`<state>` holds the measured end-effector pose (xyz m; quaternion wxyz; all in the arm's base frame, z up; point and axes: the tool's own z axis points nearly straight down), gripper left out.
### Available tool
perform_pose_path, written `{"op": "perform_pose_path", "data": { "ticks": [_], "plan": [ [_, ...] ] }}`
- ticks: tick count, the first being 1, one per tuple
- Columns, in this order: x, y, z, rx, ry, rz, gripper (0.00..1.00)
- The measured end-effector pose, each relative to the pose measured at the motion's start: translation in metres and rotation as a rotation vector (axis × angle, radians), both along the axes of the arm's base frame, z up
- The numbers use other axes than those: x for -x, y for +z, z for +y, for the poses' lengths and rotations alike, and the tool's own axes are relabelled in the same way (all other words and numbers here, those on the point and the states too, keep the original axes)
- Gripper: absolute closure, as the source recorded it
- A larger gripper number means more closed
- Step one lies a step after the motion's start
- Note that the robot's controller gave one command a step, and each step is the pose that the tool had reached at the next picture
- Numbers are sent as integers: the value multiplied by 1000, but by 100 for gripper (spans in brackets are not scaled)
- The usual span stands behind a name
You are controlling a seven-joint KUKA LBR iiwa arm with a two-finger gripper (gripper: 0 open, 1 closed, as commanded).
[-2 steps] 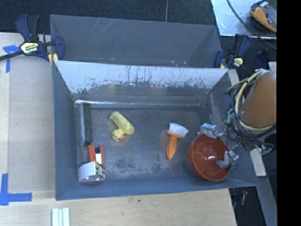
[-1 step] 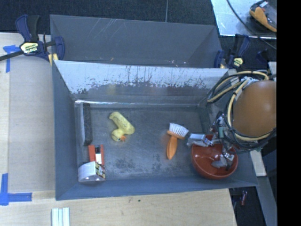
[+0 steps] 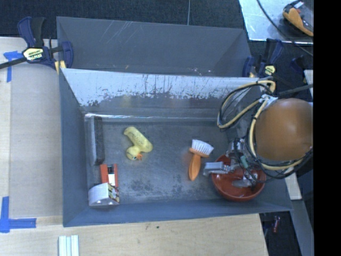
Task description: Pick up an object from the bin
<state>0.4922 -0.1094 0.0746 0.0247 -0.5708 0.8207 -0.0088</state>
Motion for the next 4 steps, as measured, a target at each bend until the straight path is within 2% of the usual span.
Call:
{"op": "perform_pose_path", "data": {
  "ticks": [1, 2, 3, 4],
  "plan": [
    [2, -3, -6, -31, 97, -8, 100],
    [2, -2, -6, -31, 98, -7, 100],
    [-1, 18, -8, -6, 97, 4, 100],
    [3, 39, -6, -16, 99, 17, 100]
  ]
}}
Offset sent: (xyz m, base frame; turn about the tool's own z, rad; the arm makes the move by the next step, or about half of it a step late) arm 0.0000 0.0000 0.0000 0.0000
